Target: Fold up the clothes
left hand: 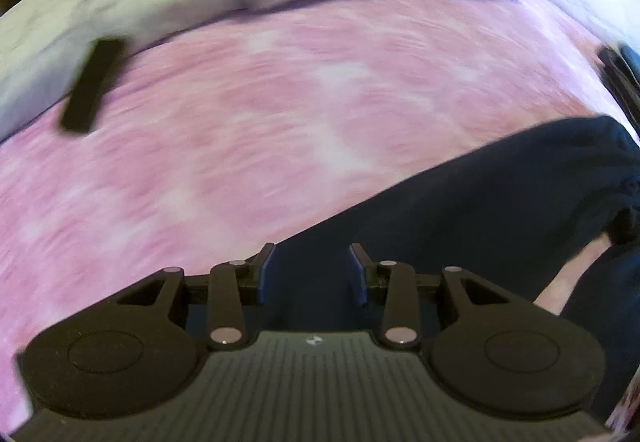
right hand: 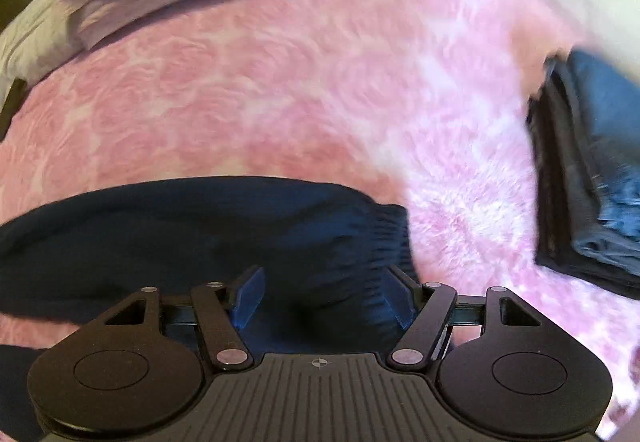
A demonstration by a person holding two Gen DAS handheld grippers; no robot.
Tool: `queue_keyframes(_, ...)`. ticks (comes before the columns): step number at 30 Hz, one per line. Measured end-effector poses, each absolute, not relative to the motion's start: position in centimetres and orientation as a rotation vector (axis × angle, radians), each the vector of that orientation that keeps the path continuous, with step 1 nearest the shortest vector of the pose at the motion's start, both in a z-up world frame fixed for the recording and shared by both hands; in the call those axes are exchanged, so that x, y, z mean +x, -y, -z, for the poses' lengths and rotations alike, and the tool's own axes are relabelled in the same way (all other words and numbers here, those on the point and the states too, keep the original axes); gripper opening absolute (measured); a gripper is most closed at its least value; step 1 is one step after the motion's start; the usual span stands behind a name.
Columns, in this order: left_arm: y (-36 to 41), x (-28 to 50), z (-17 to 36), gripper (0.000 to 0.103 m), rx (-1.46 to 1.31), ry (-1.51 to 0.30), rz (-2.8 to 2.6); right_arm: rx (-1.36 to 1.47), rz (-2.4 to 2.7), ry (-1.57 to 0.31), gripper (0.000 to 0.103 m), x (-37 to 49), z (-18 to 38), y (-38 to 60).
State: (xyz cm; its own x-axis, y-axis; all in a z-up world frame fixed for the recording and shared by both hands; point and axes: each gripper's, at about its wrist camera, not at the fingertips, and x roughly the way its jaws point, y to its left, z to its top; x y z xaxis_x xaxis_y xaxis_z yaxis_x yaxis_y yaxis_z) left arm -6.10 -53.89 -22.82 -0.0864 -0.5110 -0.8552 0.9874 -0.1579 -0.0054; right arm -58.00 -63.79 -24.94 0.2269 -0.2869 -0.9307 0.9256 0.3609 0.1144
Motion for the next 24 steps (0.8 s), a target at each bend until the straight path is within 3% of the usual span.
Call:
queue_keyframes(4, 58.1, -13.4, 24.3, 0.033, 0.983, -0.712, 1.642, 0.890, 0.880, -1.005, 0.067, -61.0, 29.0, 67.5)
queue_keyframes(5, 59.0, -14.7, 24.5, 0.033, 1.006, -0.708, 1.662, 0.934, 0.856, -0.980, 0.041, -61.8, 29.7, 68.2)
queue_keyframes(6, 59.8, -16.1, 24.7, 0.033, 1.027, -0.703, 1.680, 0.987, 0.831, -0.946, 0.027, -62.5, 30.2, 68.8)
queue_keyframes(7, 60.5, -17.2, 24.7, 0.033, 1.044, -0.687, 1.694, 1.019, 0.808, -0.911, 0.022, -62.9, 30.1, 69.4)
queue_keyframes(8, 61.2, -18.3, 24.7, 0.033, 1.059, -0.672, 1.708, 1.029, 0.782, -0.876, 0.005, -63.3, 29.6, 70.0)
queue_keyframes(11, 63.5, -20.0, 24.0, 0.033, 1.037, -0.659, 1.747, 0.991, 0.790, -0.794, 0.005, -64.4, 27.6, 72.2)
queue_keyframes(17, 67.5, -22.9, 25.0, 0.034, 1.105, -0.690, 1.828, 0.930, 0.784, -0.844, 0.005, -64.6, 27.6, 73.2)
queue_keyframes(19, 68.2, -23.8, 25.7, 0.034, 1.157, -0.710, 1.866, 0.910, 0.782, -0.860, 0.012, -64.7, 27.6, 73.5)
queue_keyframes(21, 68.1, -24.3, 26.4, 0.035, 1.215, -0.709, 1.911, 0.890, 0.780, -0.877, 0.034, -64.7, 27.6, 73.8)
queue_keyframes(23, 67.7, -24.6, 27.2, 0.036, 1.270, -0.682, 1.921, 0.848, 0.783, -0.887, 0.076, -64.7, 27.7, 73.8)
queue_keyframes(24, 67.5, -24.6, 27.8, 0.037, 1.307, -0.664, 1.917, 0.823, 0.786, -0.892, 0.078, -64.6, 27.8, 73.7)
